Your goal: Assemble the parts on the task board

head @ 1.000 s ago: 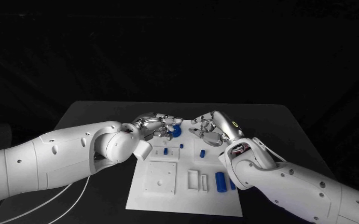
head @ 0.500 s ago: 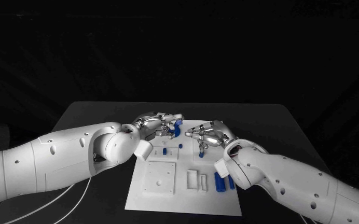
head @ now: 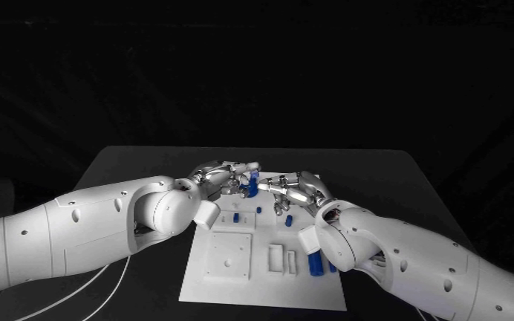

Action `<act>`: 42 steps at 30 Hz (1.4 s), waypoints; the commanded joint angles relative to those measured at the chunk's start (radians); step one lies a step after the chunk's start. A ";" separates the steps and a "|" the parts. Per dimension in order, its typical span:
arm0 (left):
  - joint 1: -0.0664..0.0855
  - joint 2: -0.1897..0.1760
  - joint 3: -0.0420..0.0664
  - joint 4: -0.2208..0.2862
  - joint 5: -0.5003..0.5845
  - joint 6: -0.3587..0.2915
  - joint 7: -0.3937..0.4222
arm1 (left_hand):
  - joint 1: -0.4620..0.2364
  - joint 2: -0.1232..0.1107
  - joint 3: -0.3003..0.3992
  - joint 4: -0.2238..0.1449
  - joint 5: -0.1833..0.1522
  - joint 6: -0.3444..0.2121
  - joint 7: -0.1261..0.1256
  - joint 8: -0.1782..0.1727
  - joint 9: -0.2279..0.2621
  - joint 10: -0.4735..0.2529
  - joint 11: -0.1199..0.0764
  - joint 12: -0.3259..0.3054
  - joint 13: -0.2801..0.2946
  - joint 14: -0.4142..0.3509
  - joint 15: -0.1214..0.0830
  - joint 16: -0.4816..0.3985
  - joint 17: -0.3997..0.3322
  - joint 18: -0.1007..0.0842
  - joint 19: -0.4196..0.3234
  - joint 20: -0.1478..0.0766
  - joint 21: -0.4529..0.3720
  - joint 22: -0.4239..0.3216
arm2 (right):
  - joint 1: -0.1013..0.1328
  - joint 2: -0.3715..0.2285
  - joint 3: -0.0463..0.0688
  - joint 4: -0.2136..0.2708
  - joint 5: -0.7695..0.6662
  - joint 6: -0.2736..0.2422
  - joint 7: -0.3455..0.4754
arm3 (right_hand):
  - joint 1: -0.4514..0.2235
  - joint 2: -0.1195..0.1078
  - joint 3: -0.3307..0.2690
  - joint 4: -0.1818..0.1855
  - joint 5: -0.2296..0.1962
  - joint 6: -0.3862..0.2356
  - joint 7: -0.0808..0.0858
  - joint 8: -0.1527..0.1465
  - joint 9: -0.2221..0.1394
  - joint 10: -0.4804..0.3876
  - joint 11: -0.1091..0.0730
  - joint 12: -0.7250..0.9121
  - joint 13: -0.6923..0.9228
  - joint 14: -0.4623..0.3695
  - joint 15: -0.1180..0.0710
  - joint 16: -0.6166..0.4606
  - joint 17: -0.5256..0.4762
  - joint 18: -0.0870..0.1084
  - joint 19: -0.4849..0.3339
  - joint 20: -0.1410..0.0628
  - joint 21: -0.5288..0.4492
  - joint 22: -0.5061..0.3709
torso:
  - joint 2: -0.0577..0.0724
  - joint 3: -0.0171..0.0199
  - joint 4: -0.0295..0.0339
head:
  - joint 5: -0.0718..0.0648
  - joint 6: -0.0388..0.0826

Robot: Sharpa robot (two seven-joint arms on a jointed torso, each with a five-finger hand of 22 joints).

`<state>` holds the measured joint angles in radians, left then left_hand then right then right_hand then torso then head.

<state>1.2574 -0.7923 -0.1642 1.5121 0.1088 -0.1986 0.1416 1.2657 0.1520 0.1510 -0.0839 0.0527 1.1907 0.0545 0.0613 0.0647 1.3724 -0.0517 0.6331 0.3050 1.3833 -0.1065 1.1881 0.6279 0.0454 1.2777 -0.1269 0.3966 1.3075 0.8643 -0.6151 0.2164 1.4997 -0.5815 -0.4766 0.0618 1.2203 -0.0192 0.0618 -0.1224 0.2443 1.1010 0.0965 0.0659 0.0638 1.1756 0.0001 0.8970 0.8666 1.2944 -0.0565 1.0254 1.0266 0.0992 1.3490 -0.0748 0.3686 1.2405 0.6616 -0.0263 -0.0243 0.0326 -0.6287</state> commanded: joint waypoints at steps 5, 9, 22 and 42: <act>0.001 0.001 0.001 0.005 -0.002 -0.032 0.006 | 0.015 0.001 0.001 -0.004 -0.001 0.037 -0.016 0.003 0.002 0.011 0.001 -0.010 0.000 0.005 -0.006 0.005 0.004 -0.018 0.001 -0.004 0.006 0.009 | 0.000 0.009 0.004 0.011 0.044 -0.046 0.116 | 0.000 0.033 -0.041 -0.041 0.009 -0.002 -0.001 -0.004 -0.002 -0.012 0.000 0.005 -0.004 -0.009 0.003 0.000 -0.006 0.006 0.008 0.004 -0.016 0.011 | 0.000 0.0001 -0.0007 | 0.002 0.001; 0.000 0.002 0.001 0.007 -0.009 -0.026 0.004 | 0.016 0.001 0.001 -0.005 -0.001 0.037 -0.017 0.003 0.002 0.011 0.001 -0.010 0.000 0.005 -0.006 0.004 0.004 -0.018 0.001 -0.004 0.006 0.009 | 0.000 0.014 0.006 0.006 0.044 -0.067 0.120 | 0.004 0.043 -0.033 -0.058 -0.012 0.002 -0.002 -0.004 -0.002 -0.013 -0.001 0.005 -0.004 -0.009 0.003 0.001 -0.006 0.006 0.009 0.003 -0.019 0.015 | 0.000 -0.0003 -0.0008 | 0.001 0.002; 0.000 0.007 0.001 0.008 -0.013 -0.008 0.007 | 0.015 0.001 0.002 -0.007 -0.001 0.038 -0.017 0.003 0.002 0.015 0.002 -0.013 0.000 0.005 -0.006 0.003 0.007 -0.019 0.000 -0.004 0.006 0.009 | 0.000 0.025 0.007 0.000 0.044 -0.067 0.092 | -0.004 0.049 -0.020 -0.074 -0.033 0.013 -0.006 -0.004 -0.001 -0.011 -0.003 0.008 -0.004 -0.007 0.002 0.007 -0.003 0.005 0.014 0.002 -0.027 0.025 | 0.000 -0.0002 -0.0011 | 0.000 0.003; 0.000 0.011 0.001 0.006 -0.014 0.006 0.014 | 0.015 0.001 0.001 -0.008 -0.001 0.039 -0.017 0.003 0.002 0.016 0.002 -0.015 0.000 0.005 -0.006 0.002 0.008 -0.019 0.000 -0.005 0.006 0.009 | 0.000 0.035 0.007 0.003 0.042 -0.027 0.074 | -0.008 0.064 -0.023 -0.072 -0.040 0.073 -0.027 -0.003 -0.001 -0.002 -0.015 0.012 0.000 0.001 -0.008 0.019 0.008 -0.002 0.019 -0.006 -0.028 0.042 | 0.000 0.0000 -0.0006 | -0.001 0.002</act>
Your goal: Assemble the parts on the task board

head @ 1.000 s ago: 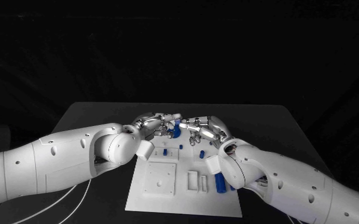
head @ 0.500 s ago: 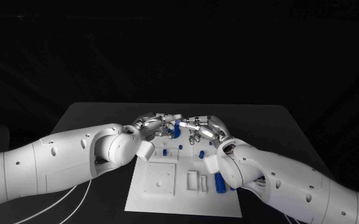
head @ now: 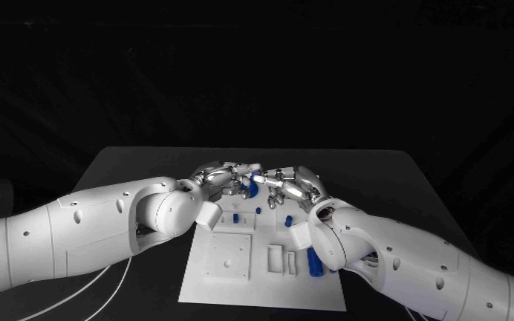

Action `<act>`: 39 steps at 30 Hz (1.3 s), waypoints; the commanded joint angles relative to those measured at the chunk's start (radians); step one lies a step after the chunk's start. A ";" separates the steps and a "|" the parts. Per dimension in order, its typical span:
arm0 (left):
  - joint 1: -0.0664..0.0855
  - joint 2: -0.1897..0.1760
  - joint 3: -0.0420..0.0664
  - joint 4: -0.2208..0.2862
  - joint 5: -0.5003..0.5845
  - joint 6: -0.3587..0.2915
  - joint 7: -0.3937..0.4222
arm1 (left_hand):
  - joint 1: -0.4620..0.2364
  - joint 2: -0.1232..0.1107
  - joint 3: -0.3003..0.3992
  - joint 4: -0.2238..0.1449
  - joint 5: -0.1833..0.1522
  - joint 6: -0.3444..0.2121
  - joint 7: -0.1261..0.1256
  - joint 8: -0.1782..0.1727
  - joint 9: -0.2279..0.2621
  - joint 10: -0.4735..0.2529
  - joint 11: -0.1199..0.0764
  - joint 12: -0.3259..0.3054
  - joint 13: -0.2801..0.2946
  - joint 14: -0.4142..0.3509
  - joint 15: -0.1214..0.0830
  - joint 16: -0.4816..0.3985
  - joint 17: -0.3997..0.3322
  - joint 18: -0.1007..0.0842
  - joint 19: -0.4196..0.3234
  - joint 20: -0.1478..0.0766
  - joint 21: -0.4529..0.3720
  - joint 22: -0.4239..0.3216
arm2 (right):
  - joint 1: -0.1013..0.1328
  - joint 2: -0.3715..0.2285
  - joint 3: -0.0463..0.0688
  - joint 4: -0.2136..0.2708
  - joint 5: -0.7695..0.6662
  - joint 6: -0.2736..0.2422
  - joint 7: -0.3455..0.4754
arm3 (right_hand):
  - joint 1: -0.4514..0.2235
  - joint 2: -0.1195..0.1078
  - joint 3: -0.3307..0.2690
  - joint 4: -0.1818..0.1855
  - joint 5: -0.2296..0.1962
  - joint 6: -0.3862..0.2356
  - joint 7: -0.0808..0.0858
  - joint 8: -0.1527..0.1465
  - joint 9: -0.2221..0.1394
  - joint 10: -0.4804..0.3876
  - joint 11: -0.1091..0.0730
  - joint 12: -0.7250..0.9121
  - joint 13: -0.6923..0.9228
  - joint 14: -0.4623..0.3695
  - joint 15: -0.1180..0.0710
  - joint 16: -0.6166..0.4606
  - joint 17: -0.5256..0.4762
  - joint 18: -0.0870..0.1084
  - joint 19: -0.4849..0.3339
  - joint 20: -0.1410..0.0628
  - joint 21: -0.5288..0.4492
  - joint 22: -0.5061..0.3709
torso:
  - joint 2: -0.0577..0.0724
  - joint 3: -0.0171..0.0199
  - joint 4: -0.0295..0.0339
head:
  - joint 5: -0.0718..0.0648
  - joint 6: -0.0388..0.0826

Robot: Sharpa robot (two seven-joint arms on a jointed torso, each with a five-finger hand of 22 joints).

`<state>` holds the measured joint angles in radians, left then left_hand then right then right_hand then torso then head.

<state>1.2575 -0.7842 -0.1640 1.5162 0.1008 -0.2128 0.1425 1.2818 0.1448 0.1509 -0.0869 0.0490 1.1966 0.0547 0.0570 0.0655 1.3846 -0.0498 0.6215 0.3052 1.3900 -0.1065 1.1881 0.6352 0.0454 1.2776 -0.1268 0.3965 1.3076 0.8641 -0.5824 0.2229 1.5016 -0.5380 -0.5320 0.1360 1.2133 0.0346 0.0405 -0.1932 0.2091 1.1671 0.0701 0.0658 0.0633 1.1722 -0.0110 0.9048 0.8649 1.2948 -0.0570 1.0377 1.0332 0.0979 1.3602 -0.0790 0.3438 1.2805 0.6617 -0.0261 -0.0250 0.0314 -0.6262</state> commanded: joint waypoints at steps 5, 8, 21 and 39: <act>0.000 0.003 0.001 0.002 -0.007 0.023 0.012 | -0.001 0.008 0.001 -0.005 0.002 0.033 -0.017 0.007 0.001 0.004 0.000 -0.004 -0.001 -0.001 -0.006 0.002 0.001 -0.020 0.000 -0.005 0.006 0.009 | 0.000 0.006 0.001 0.001 -0.002 0.026 0.003 | 0.005 0.022 0.007 -0.005 -0.016 0.013 -0.003 -0.004 0.000 0.004 -0.006 0.005 0.004 0.003 -0.009 0.009 0.004 -0.002 0.009 -0.004 -0.005 0.006 | 0.000 0.0001 0.0004 | -0.001 -0.001; 0.000 0.004 0.001 0.002 -0.009 0.024 0.010 | -0.001 0.008 0.001 -0.005 0.002 0.033 -0.017 0.007 0.001 0.004 0.000 -0.004 -0.001 -0.001 -0.006 0.002 0.001 -0.020 0.000 -0.005 0.006 0.009 | 0.000 0.008 0.001 0.002 0.000 0.022 0.008 | 0.013 0.036 0.028 -0.010 -0.057 0.020 -0.005 -0.004 0.000 0.007 -0.008 0.006 0.006 0.004 -0.010 0.009 0.006 -0.004 0.010 -0.006 -0.005 0.010 | 0.000 0.0001 0.0004 | 0.000 -0.001; 0.000 0.003 0.001 0.002 -0.011 0.023 0.009 | 0.000 0.009 0.000 -0.007 0.002 0.034 -0.017 0.007 0.001 0.006 0.000 -0.006 0.000 -0.001 -0.006 0.003 0.005 -0.020 0.000 -0.005 0.006 0.010 | 0.000 0.007 0.001 0.005 0.037 0.000 0.036 | 0.001 0.039 0.298 -0.038 -0.148 0.059 -0.010 -0.003 0.001 0.036 -0.016 0.024 0.037 0.019 -0.018 0.035 0.040 -0.008 0.018 -0.014 0.022 0.045 | 0.000 0.0000 0.0002 | 0.001 -0.003; 0.000 -0.001 0.000 0.001 -0.038 0.012 0.003 | -0.035 -0.044 -0.042 -0.003 0.006 -0.027 0.002 0.003 -0.003 -0.016 0.005 -0.010 0.002 -0.012 0.000 -0.018 -0.026 -0.018 -0.005 -0.001 0.006 0.010 | -0.001 -0.004 0.006 0.002 0.122 0.059 0.008 | -0.043 -0.008 0.412 -0.038 -0.019 0.087 -0.015 -0.002 0.004 0.064 -0.020 0.050 0.091 0.030 -0.023 0.053 0.071 -0.012 0.022 -0.019 0.069 0.056 | 0.000 -0.0003 -0.0004 | -0.002 -0.007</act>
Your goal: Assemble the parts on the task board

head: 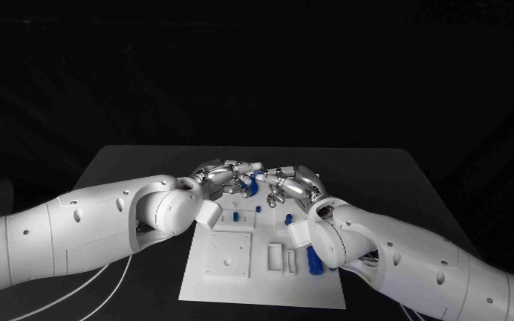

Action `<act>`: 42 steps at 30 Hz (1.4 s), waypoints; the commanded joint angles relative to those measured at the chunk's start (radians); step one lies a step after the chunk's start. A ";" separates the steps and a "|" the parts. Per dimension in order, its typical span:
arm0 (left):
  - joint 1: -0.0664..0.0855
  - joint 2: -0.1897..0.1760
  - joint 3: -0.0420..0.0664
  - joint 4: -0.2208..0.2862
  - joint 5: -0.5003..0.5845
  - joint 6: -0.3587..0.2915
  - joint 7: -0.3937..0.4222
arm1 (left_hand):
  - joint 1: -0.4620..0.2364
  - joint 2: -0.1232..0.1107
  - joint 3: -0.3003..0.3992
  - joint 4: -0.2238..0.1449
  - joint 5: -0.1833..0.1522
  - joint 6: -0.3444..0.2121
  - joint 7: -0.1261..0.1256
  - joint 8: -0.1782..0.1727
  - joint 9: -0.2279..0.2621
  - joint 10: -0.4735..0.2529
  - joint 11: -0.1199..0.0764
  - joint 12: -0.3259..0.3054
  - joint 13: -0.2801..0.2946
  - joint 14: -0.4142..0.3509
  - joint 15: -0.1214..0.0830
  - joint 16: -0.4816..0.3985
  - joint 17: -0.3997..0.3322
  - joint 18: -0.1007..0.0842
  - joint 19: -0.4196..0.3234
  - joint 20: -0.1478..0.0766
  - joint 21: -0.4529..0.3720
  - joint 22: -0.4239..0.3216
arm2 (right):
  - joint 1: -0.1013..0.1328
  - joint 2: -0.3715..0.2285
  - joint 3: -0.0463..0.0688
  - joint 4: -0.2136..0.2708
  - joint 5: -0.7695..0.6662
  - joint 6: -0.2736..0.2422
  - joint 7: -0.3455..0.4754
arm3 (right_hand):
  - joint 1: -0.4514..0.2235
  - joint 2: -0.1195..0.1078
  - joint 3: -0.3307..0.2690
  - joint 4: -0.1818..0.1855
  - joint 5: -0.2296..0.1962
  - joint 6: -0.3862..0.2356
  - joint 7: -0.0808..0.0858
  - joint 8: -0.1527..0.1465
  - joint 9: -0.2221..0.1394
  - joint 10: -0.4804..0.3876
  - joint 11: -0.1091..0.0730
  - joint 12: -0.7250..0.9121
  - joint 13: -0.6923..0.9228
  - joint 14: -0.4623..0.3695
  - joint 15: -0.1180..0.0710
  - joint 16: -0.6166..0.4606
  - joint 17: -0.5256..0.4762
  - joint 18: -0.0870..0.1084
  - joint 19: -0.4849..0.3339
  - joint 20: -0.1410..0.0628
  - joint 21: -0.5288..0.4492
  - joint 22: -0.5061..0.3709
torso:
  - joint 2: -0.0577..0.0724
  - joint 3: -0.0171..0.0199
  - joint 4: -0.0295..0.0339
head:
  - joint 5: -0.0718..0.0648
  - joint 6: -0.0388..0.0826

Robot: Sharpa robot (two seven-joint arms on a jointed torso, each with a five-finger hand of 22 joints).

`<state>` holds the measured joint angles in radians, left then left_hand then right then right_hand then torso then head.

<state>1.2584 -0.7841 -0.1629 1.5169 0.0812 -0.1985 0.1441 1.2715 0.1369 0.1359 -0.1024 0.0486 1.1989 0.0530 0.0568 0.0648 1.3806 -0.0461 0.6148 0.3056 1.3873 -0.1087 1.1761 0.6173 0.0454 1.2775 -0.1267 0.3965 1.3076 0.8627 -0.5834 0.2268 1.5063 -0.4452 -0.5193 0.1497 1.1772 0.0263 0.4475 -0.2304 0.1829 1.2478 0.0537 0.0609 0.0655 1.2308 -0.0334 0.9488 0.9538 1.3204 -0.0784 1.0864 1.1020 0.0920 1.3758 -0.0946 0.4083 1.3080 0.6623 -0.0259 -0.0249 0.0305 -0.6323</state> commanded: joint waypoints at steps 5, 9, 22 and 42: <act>-0.001 -0.002 -0.001 0.000 -0.043 -0.007 -0.012 | -0.071 -0.099 -0.177 0.048 0.014 -0.170 0.037 0.010 -0.001 -0.038 0.017 0.014 0.011 -0.015 0.016 -0.012 -0.016 -0.004 -0.012 0.016 0.000 0.006 | 0.001 -0.008 0.003 -0.005 0.004 0.097 -0.046 | -0.014 -0.002 0.016 -0.011 0.018 0.008 0.002 0.003 0.001 0.007 0.001 0.004 0.008 0.007 -0.001 0.007 0.007 -0.006 0.005 -0.005 0.016 0.029 | 0.000 -0.0005 -0.0001 | -0.003 -0.004; -0.002 -0.004 -0.001 -0.005 -0.068 -0.007 -0.022 | -0.094 -0.121 -0.278 0.074 0.010 -0.239 0.047 0.010 -0.001 -0.059 0.024 0.024 0.010 -0.029 0.023 -0.009 -0.021 0.000 -0.018 0.023 -0.002 0.004 | 0.001 -0.014 0.003 -0.005 -0.022 0.140 -0.076 | -0.015 -0.002 0.020 -0.016 0.026 0.008 0.003 0.003 0.001 0.007 0.001 0.002 0.011 0.006 -0.001 0.006 0.009 -0.004 0.001 -0.004 0.015 0.028 | -0.001 -0.0006 -0.0001 | -0.003 -0.006; 0.000 -0.024 0.000 -0.058 -0.192 0.043 -0.064 | -0.138 -0.144 -0.277 0.154 0.014 -0.229 0.055 0.017 -0.001 -0.091 0.042 0.010 -0.014 -0.047 0.037 -0.003 -0.035 0.006 -0.030 0.035 -0.008 0.002 | 0.001 -0.055 0.003 0.000 -0.092 0.276 -0.147 | -0.019 -0.003 0.019 -0.022 0.034 0.010 0.002 0.003 0.001 0.010 0.001 0.000 0.016 0.006 -0.001 0.007 0.012 -0.004 -0.002 -0.004 0.017 0.027 | -0.002 0.0006 -0.0004 | -0.003 -0.011; 0.048 -0.036 -0.002 -0.099 -0.605 0.342 -0.140 | -0.230 -0.016 -0.360 0.336 0.452 -0.502 -0.032 0.846 0.622 -0.232 0.009 0.231 0.089 -0.100 0.018 0.043 -0.029 -0.021 -0.050 0.017 -0.022 0.014 | 0.090 -0.115 0.012 -0.088 -0.182 0.616 -0.304 | -0.021 0.000 0.015 -0.029 0.029 0.011 0.002 0.003 0.001 0.011 0.001 -0.004 0.020 0.005 0.000 0.008 0.016 -0.007 -0.007 -0.003 0.025 0.027 | 0.000 0.0009 0.0003 | -0.008 -0.025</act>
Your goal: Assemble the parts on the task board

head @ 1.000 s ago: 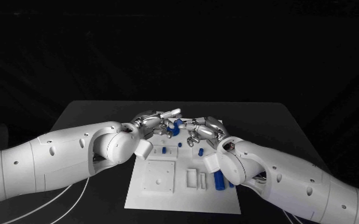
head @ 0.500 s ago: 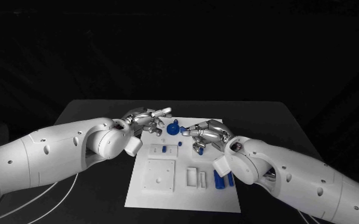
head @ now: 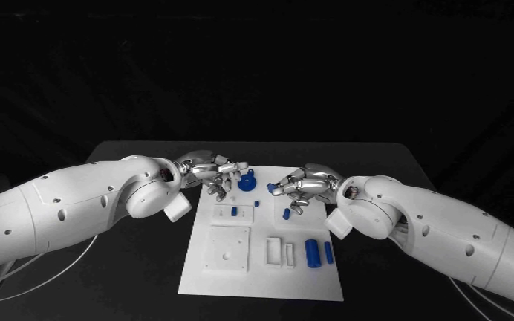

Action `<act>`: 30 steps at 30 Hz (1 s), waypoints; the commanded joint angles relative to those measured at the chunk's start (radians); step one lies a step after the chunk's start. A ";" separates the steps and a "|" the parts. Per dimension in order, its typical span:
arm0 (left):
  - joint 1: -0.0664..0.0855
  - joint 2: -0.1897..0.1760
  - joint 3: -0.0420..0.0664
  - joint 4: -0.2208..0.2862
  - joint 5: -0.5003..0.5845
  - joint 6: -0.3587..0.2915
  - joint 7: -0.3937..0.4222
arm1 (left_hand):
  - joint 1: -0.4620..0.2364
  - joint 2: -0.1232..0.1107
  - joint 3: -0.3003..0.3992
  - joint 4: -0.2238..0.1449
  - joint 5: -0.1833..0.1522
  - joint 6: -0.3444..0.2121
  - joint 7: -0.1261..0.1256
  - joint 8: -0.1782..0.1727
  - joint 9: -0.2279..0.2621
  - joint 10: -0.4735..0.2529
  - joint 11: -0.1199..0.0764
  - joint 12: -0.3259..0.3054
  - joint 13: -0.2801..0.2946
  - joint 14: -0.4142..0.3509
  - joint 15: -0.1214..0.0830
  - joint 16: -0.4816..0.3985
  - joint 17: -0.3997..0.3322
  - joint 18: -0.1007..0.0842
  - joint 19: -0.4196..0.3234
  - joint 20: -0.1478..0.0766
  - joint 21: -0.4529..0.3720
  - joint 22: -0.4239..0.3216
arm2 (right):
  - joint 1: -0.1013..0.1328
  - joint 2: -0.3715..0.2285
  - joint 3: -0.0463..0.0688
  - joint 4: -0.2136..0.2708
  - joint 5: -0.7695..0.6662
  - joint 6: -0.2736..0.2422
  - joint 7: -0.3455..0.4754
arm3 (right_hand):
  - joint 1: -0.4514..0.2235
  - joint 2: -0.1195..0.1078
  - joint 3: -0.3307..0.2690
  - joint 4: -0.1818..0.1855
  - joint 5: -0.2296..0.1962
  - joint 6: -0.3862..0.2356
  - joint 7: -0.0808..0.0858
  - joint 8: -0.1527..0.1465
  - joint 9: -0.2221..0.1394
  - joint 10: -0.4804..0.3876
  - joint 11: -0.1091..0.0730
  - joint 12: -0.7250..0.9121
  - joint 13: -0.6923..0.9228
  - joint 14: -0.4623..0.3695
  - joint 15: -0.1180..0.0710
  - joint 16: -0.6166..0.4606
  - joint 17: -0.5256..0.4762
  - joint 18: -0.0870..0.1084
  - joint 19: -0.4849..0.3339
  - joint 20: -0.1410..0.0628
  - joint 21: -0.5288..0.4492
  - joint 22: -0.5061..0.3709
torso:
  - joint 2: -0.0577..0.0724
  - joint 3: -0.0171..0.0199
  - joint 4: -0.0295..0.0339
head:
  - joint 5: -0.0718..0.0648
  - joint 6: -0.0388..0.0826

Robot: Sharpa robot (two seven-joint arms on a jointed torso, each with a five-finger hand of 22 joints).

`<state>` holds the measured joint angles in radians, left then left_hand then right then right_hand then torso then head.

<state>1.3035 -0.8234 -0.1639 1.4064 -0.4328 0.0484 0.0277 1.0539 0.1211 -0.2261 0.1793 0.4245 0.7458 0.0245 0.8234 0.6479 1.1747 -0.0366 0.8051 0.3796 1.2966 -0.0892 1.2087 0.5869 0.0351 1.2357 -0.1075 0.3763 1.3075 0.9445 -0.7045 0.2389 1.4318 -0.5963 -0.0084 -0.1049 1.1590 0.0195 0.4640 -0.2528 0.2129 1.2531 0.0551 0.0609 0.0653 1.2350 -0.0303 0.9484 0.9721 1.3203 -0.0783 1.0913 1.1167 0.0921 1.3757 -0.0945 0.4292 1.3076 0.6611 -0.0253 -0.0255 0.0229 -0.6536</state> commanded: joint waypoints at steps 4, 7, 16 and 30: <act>0.004 0.008 -0.005 0.027 -0.105 0.112 -0.020 | 0.023 -0.014 0.045 0.104 0.147 -0.081 -0.008 0.159 0.015 -0.057 -0.005 0.109 0.016 -0.020 -0.003 0.039 -0.002 -0.013 -0.011 -0.004 0.008 0.017 | 0.026 0.023 -0.001 -0.044 -0.008 0.141 -0.077 | -0.006 0.008 -0.001 -0.007 0.003 0.006 0.001 0.003 0.002 0.007 -0.002 -0.003 0.005 0.006 0.000 0.005 0.003 -0.009 -0.007 -0.003 0.007 0.028 | 0.001 -0.0003 0.0014 | -0.004 -0.007; 0.004 0.015 -0.007 0.031 -0.132 0.108 -0.007 | 0.022 -0.021 0.049 0.103 0.147 -0.078 -0.013 0.181 0.007 -0.063 -0.006 0.127 0.013 -0.022 -0.005 0.049 -0.005 -0.014 -0.014 -0.005 0.014 0.017 | 0.039 0.035 -0.004 -0.064 0.020 0.172 -0.101 | -0.012 0.008 0.005 -0.008 0.008 0.006 0.001 0.003 0.002 0.008 -0.002 -0.001 0.011 0.006 0.000 0.007 0.007 -0.012 -0.009 -0.004 0.013 0.028 | 0.001 -0.0013 0.0017 | -0.008 -0.010; 0.005 0.032 -0.008 0.028 -0.190 0.105 0.023 | -0.062 -0.063 0.018 0.103 0.153 -0.094 -0.007 0.200 0.001 -0.111 0.003 0.168 0.014 -0.036 0.001 0.055 -0.020 -0.011 -0.027 0.001 0.023 0.016 | 0.060 0.056 -0.011 -0.090 0.088 0.258 -0.155 | -0.010 0.010 0.005 -0.010 -0.001 0.005 0.001 0.003 0.002 0.009 -0.001 0.001 0.016 0.006 0.000 0.010 0.011 -0.013 -0.010 -0.004 0.021 0.029 | 0.001 -0.0018 0.0011 | -0.020 -0.020; 0.005 0.044 -0.008 0.028 -0.225 0.149 0.046 | -0.039 -0.082 0.119 0.098 0.353 -0.120 0.005 0.160 -0.033 -0.167 0.022 0.130 -0.028 -0.078 0.013 0.078 -0.034 -0.010 -0.054 0.013 0.019 0.016 | 0.068 0.064 -0.024 -0.080 0.130 0.339 -0.195 | -0.010 0.012 0.003 -0.013 -0.002 0.004 0.002 0.003 0.002 0.008 -0.001 0.004 0.024 0.005 0.002 0.014 0.018 -0.014 -0.015 -0.003 0.028 0.030 | 0.001 -0.0010 0.0008 | -0.026 -0.025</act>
<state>1.3069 -0.7815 -0.1727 1.4332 -0.6344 0.1584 0.0514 1.0115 0.0434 -0.1124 0.2771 0.7809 0.6278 0.0295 0.9887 0.6185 1.0112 -0.0157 0.9388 0.3541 1.2244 -0.0776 1.2817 0.5536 0.0373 1.1909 -0.0945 0.3966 1.3075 1.0128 -0.6412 0.2151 1.3501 -0.4949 0.2728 -0.2814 1.1465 0.0199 0.4666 -0.2610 0.2130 1.2513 0.0567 0.0595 0.0661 1.2386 -0.0339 0.9483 0.9953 1.3202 -0.0782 1.1016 1.1337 0.0922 1.3649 -0.0980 0.4528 1.3075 0.6620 -0.0266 -0.0248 -0.0030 -0.6786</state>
